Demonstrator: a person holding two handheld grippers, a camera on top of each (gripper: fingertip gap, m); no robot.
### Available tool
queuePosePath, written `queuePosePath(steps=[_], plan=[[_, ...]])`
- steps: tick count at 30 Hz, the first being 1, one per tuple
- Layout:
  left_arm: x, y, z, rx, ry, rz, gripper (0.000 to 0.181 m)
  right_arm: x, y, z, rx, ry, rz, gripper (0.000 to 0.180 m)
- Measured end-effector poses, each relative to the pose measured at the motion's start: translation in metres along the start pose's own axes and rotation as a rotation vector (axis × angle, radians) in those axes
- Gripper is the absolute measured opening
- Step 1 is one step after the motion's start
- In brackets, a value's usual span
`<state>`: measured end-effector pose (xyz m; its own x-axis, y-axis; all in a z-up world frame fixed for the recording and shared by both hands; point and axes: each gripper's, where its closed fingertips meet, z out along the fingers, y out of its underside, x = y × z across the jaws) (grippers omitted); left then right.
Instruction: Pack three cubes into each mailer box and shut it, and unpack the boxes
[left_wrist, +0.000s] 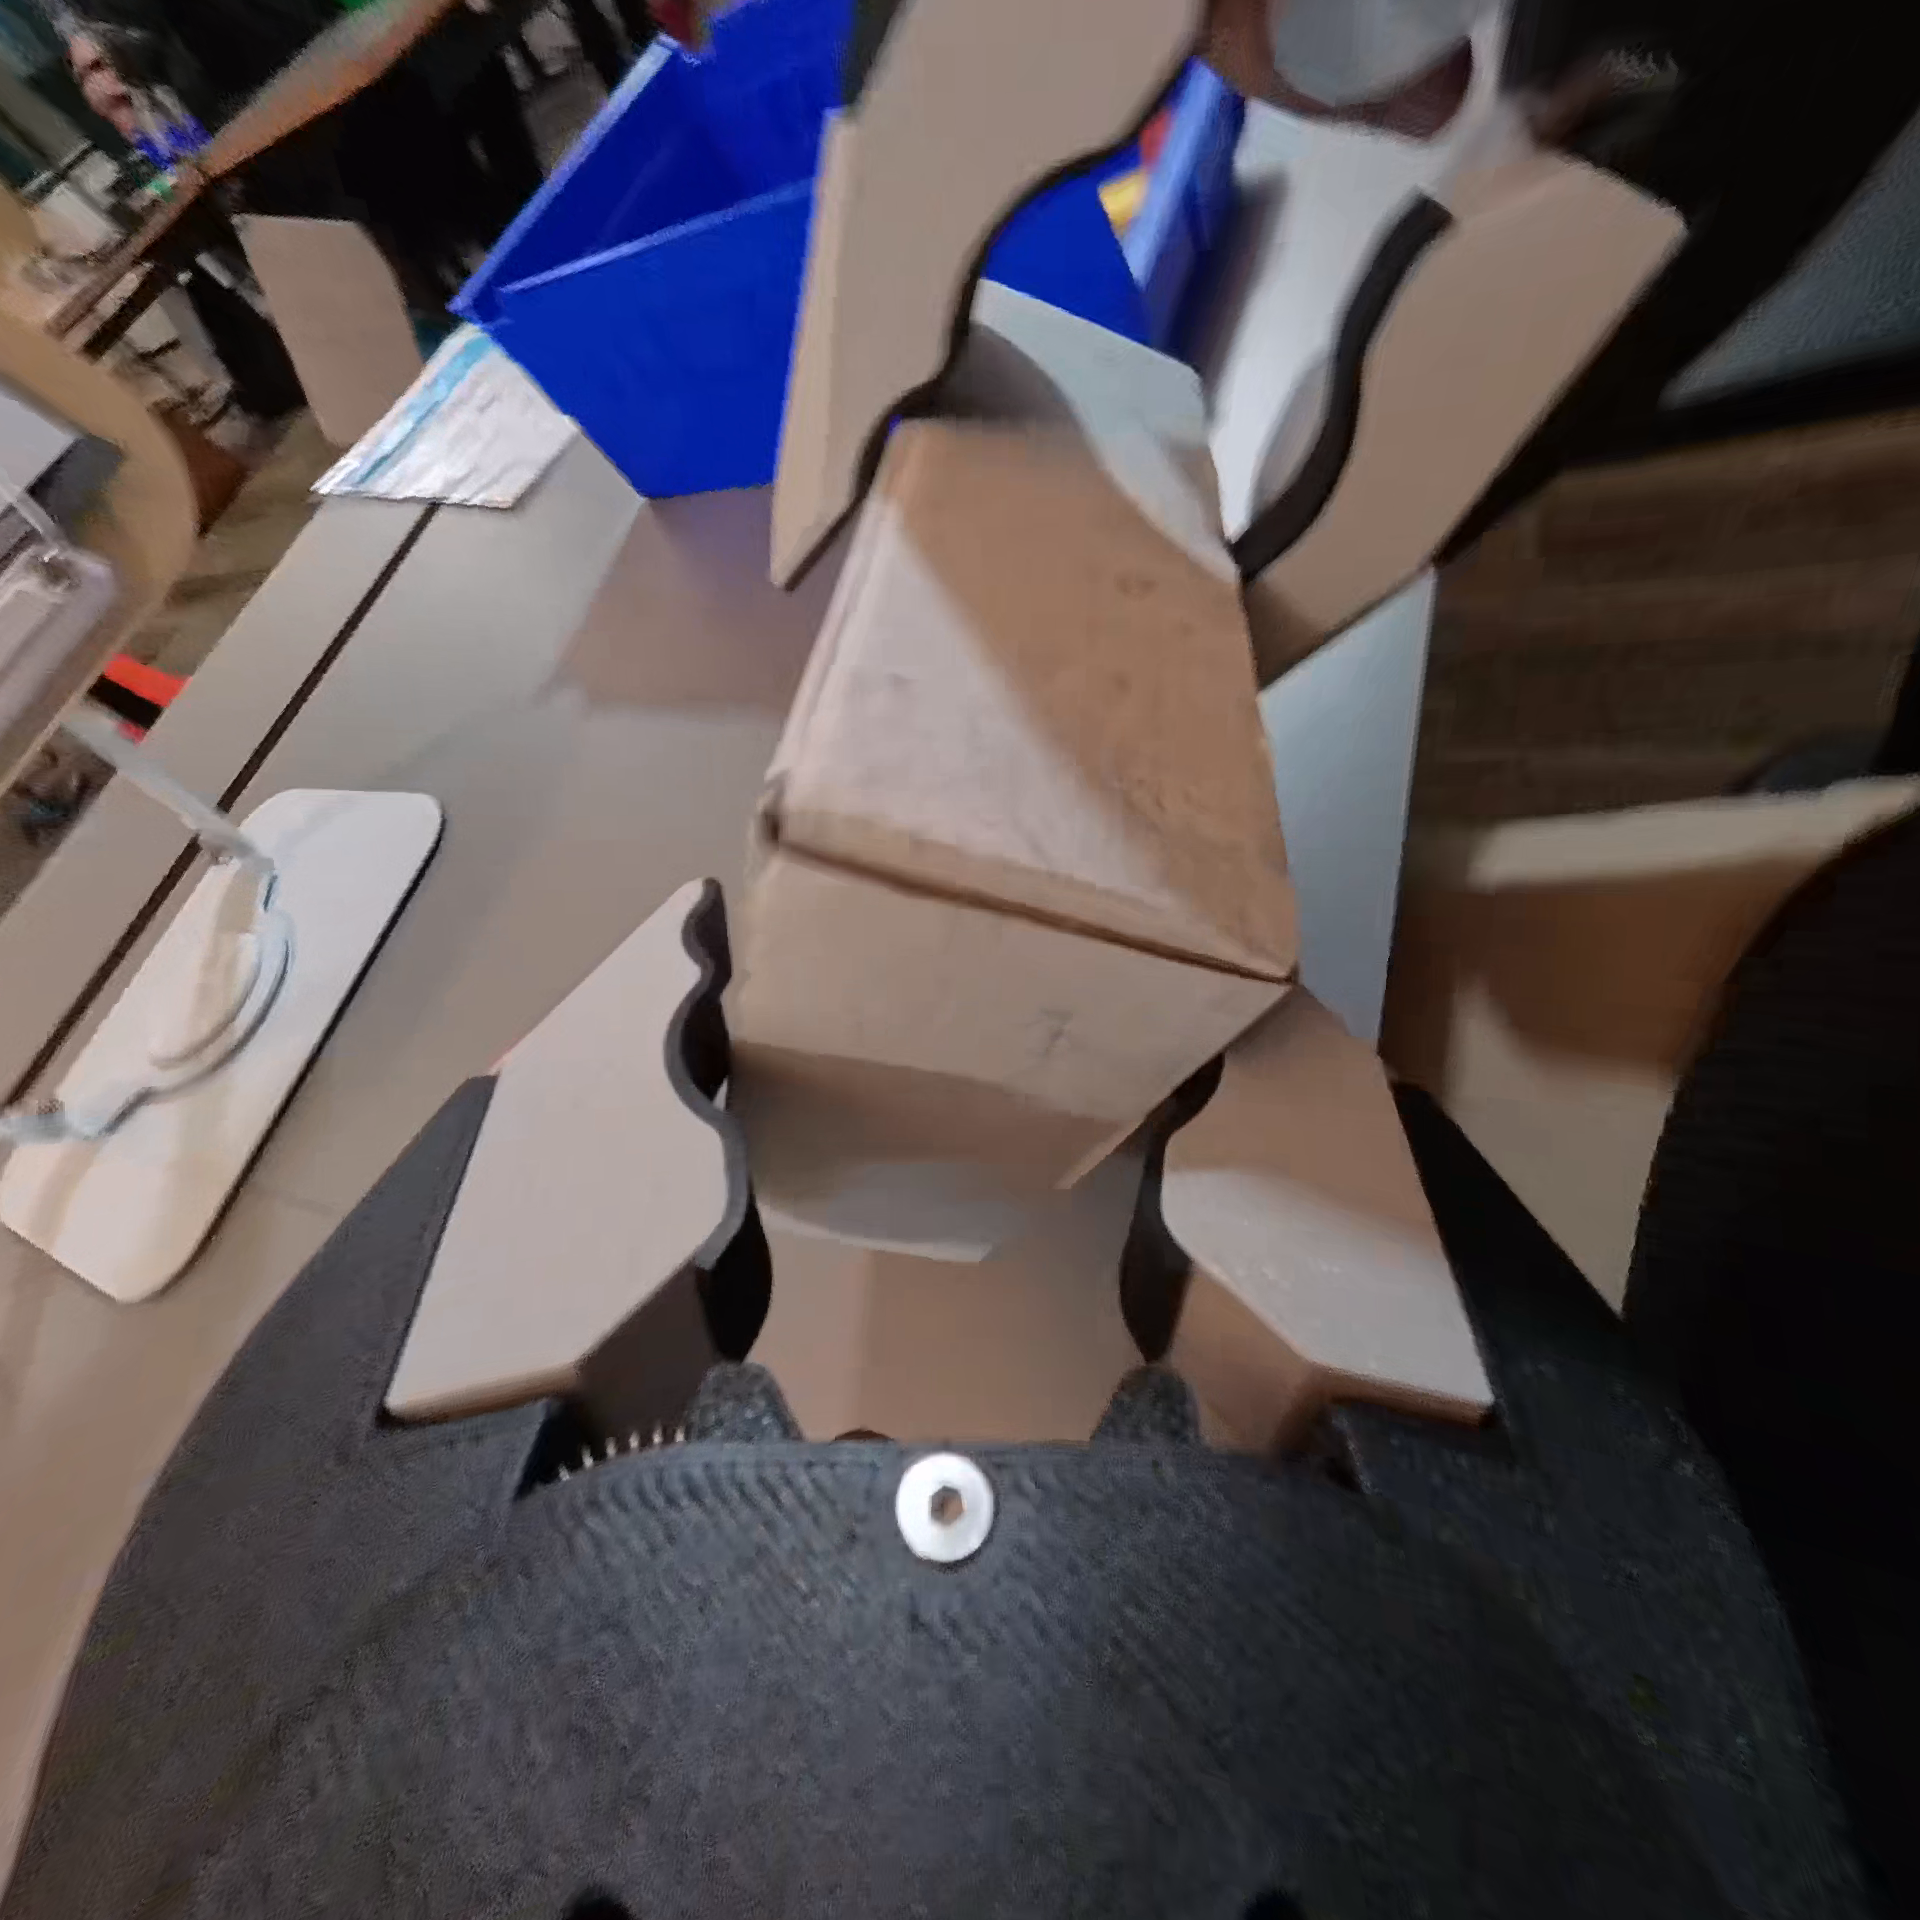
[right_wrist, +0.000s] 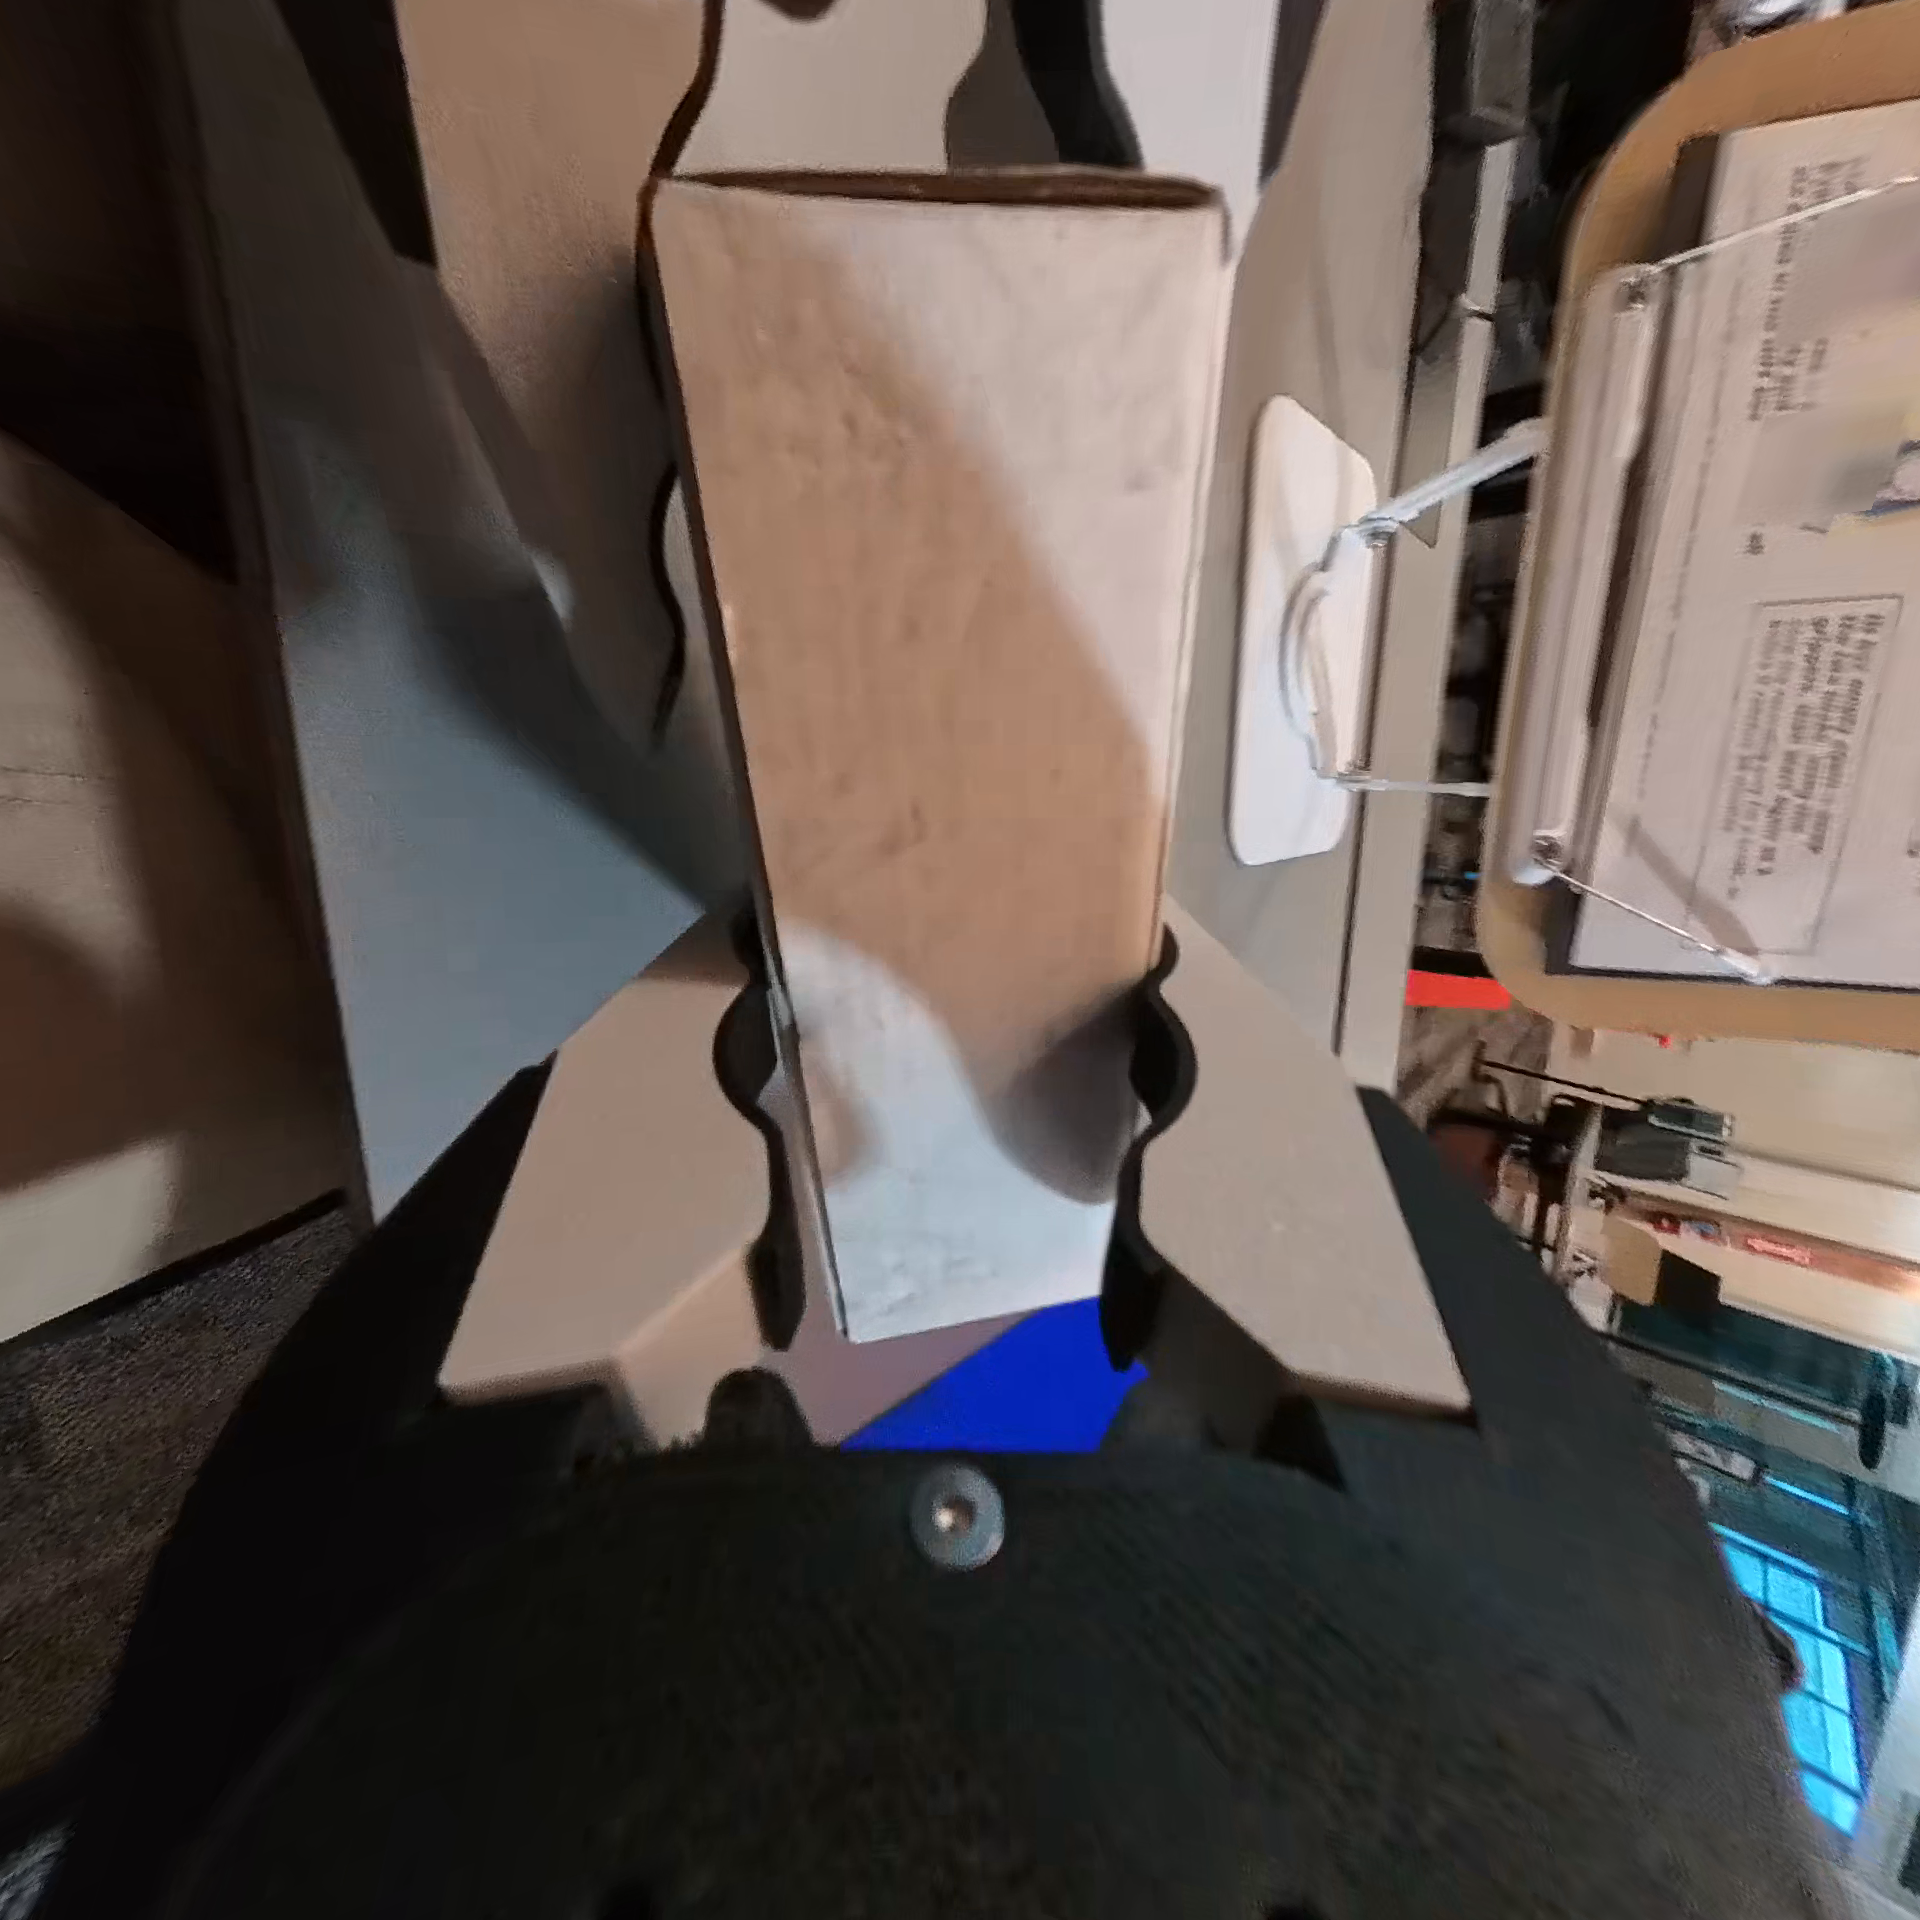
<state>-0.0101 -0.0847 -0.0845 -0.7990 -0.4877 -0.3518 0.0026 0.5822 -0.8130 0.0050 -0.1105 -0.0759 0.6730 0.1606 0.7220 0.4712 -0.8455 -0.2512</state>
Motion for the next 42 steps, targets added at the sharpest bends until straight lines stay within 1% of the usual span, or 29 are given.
queuePosePath(steps=[3,6,8,11,13,15,17,19,21,25,29,31,32,34,37,39,41,42], plan=[[-0.032,-0.010,-0.009,0.065,-0.112,-0.179,0.097,0.030,0.008,-0.019,0.006,0.128,0.024,0.069],[-0.061,-0.015,-0.026,0.158,-0.151,-0.354,0.094,0.083,0.037,-0.054,-0.029,0.326,0.071,0.069],[-0.069,-0.003,-0.028,0.142,-0.152,-0.417,0.086,0.122,0.072,-0.079,-0.099,0.458,0.093,0.069],[-0.073,0.025,-0.020,0.045,-0.196,-0.428,0.085,0.165,0.147,-0.095,-0.281,0.578,0.107,0.069],[-0.066,0.034,-0.013,0.004,-0.180,-0.413,0.086,0.180,0.205,-0.087,-0.397,0.602,0.107,0.069],[-0.059,0.037,-0.008,-0.026,-0.169,-0.378,0.085,0.183,0.255,-0.067,-0.457,0.578,0.113,0.069],[-0.057,0.036,-0.006,-0.030,-0.176,-0.334,0.084,0.174,0.294,-0.042,-0.493,0.517,0.125,0.069],[-0.055,0.035,-0.006,-0.031,-0.176,-0.310,0.084,0.163,0.318,-0.023,-0.546,0.474,0.105,0.069],[-0.056,0.037,-0.005,-0.031,-0.178,-0.315,0.083,0.156,0.327,-0.008,-0.568,0.456,0.053,0.069],[-0.059,0.044,-0.001,-0.031,-0.178,-0.361,0.079,0.144,0.332,0.022,-0.556,0.414,-0.007,0.069],[-0.059,0.050,0.001,-0.053,-0.168,-0.366,0.075,0.130,0.345,0.043,-0.536,0.336,0.026,0.069],[-0.060,0.051,0.000,-0.060,-0.175,-0.356,0.075,0.124,0.350,0.043,-0.542,0.310,0.061,0.070],[-0.060,0.051,0.000,-0.062,-0.176,-0.352,0.075,0.120,0.352,0.041,-0.551,0.283,0.078,0.075],[-0.059,0.053,0.001,-0.067,-0.170,-0.355,0.075,0.108,0.354,0.035,-0.559,0.225,0.147,0.094],[-0.056,0.059,0.003,-0.079,-0.159,-0.363,0.075,0.093,0.356,0.020,-0.541,0.162,0.256,0.104],[-0.055,0.061,0.004,-0.083,-0.155,-0.364,0.074,0.088,0.352,0.008,-0.502,0.150,0.308,0.090],[-0.055,0.061,0.005,-0.082,-0.153,-0.365,0.074,0.083,0.346,-0.001,-0.463,0.134,0.364,0.084],[-0.055,0.060,0.005,-0.081,-0.154,-0.365,0.074,0.080,0.342,-0.003,-0.450,0.116,0.385,0.077]])
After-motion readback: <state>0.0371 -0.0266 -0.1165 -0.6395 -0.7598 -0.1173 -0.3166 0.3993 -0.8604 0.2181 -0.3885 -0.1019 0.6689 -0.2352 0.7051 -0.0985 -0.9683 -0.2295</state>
